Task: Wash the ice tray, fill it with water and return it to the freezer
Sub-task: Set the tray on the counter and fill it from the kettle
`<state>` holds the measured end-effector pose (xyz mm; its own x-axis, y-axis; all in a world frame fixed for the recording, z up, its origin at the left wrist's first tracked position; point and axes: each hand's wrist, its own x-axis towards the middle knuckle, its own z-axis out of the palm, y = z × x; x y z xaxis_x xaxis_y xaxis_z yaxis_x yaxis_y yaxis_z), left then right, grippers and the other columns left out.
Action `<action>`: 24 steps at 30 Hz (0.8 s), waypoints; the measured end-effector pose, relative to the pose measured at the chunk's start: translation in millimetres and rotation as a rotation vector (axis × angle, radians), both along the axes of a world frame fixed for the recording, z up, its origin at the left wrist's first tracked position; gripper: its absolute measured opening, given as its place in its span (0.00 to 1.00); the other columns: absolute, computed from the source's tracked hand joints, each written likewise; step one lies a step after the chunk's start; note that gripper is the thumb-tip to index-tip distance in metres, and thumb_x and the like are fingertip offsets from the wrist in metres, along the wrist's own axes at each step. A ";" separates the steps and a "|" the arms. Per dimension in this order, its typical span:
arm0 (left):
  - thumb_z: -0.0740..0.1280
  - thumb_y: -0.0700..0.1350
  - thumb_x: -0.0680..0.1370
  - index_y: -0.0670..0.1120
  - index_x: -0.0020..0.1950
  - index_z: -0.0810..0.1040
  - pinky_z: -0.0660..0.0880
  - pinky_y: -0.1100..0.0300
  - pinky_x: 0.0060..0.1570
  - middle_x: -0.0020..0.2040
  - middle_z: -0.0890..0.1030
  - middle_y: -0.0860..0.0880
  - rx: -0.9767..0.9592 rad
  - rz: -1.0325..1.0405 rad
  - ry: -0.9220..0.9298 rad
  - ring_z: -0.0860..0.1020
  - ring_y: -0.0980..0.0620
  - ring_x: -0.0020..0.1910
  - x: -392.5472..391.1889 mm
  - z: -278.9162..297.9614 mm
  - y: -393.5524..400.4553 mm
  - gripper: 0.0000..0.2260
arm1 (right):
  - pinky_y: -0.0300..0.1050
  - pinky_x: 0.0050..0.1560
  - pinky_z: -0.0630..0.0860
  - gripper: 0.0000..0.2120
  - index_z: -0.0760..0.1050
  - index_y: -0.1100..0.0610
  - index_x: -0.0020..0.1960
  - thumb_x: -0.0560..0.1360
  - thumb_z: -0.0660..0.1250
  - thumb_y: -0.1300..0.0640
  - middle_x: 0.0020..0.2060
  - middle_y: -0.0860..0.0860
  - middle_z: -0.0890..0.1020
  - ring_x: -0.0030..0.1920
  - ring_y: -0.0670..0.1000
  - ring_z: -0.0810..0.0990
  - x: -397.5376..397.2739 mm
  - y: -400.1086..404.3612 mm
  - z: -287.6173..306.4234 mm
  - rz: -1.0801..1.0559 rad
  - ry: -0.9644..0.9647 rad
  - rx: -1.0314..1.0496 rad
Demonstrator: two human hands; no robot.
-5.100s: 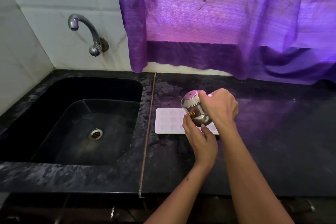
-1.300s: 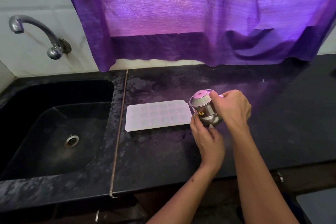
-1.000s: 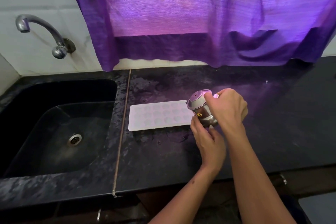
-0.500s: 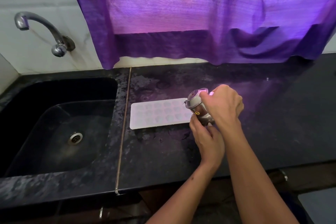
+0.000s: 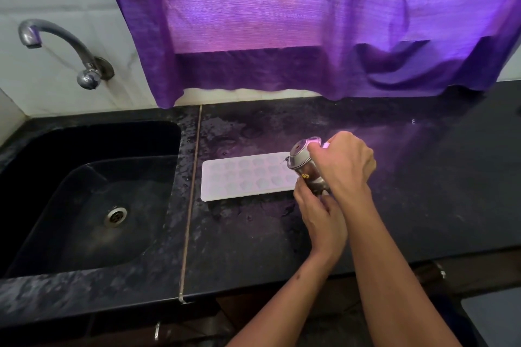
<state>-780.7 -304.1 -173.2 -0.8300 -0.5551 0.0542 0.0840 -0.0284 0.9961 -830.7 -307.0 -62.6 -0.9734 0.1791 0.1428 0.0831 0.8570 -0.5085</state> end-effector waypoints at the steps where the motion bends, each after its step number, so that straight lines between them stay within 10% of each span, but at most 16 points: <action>1: 0.61 0.36 0.78 0.50 0.74 0.61 0.75 0.50 0.59 0.65 0.67 0.55 0.003 -0.001 0.000 0.75 0.49 0.60 0.5 0.4 0.0 0.26 | 0.46 0.41 0.68 0.14 0.76 0.57 0.43 0.77 0.62 0.46 0.38 0.52 0.76 0.41 0.54 0.73 0.0 0.1 -0.2 0.000 0.001 0.004; 24: 0.56 0.42 0.75 0.45 0.77 0.56 0.65 0.48 0.69 0.74 0.59 0.50 -0.101 0.041 -0.008 0.63 0.49 0.72 5.6 9.8 -2.7 0.29 | 0.45 0.39 0.71 0.17 0.78 0.57 0.39 0.75 0.63 0.45 0.34 0.51 0.79 0.40 0.54 0.78 -3.2 5.7 -4.6 -0.021 0.022 -0.155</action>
<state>-775.1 -306.8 -163.4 -0.8073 -0.5808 0.1049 0.0747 0.0758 0.9943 -833.9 -301.3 -67.2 -0.9661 0.2211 0.1332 0.0877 0.7665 -0.6362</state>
